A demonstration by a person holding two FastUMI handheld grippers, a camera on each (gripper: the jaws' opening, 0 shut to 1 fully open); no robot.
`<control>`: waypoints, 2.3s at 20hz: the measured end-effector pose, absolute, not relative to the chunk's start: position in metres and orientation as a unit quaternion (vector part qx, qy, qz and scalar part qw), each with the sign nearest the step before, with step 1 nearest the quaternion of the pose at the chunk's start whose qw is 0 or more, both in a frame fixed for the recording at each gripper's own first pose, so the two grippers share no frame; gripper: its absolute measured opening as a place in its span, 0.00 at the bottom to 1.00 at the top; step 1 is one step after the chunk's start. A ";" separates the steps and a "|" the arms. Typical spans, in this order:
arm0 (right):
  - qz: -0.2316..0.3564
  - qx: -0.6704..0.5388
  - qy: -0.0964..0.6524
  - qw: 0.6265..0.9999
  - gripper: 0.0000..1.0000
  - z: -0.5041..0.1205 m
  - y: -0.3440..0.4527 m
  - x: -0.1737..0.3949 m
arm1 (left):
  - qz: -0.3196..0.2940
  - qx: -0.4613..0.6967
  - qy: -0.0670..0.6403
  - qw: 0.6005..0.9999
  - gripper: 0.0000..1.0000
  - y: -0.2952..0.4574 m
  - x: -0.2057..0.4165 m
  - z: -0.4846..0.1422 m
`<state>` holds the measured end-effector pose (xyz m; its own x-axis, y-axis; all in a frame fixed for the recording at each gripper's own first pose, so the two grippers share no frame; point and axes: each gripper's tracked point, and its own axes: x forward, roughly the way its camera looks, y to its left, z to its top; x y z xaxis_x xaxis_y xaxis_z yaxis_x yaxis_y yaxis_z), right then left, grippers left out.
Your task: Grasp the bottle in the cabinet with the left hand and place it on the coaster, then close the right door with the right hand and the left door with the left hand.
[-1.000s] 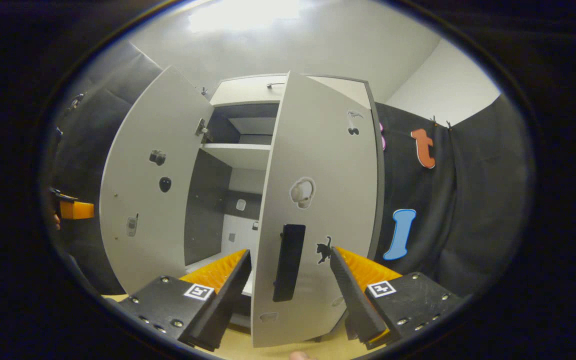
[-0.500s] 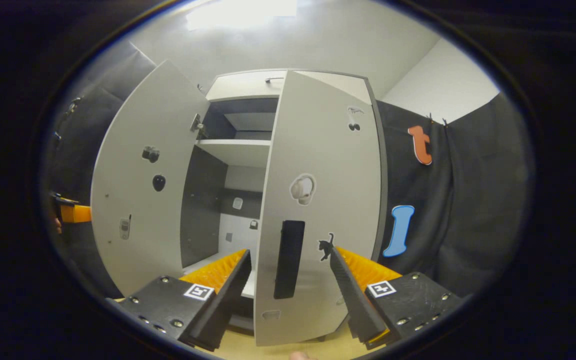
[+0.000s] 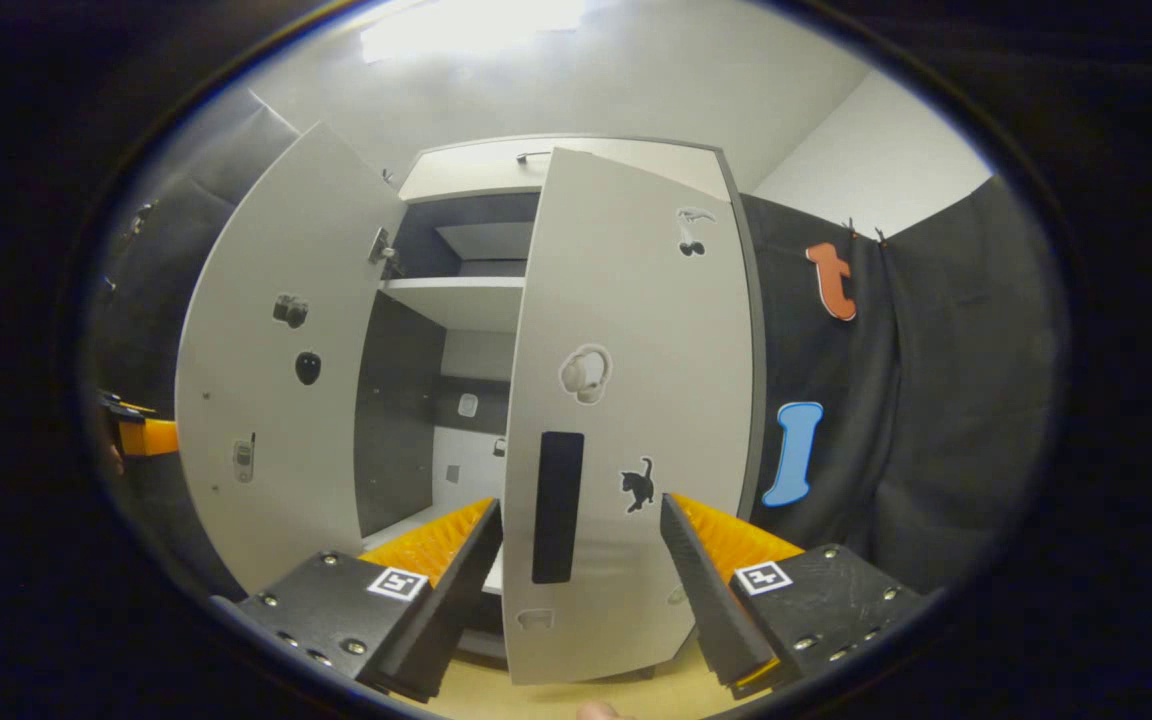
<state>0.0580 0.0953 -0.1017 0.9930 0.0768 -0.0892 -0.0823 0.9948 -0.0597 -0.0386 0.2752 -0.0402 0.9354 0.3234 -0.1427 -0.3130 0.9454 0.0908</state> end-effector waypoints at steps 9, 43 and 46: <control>0.035 -0.030 0.033 0.998 0.93 -0.095 0.089 0.050 | 0.156 0.031 0.078 0.984 0.93 0.269 -0.040 -0.041; -0.020 -0.059 0.033 0.998 0.96 -0.082 0.006 0.024 | 0.001 0.003 0.086 0.996 0.91 0.125 0.013 -0.068; -0.032 -0.063 0.034 0.997 0.93 -0.081 -0.004 0.021 | -0.027 -0.007 0.088 0.996 0.91 0.103 0.022 -0.073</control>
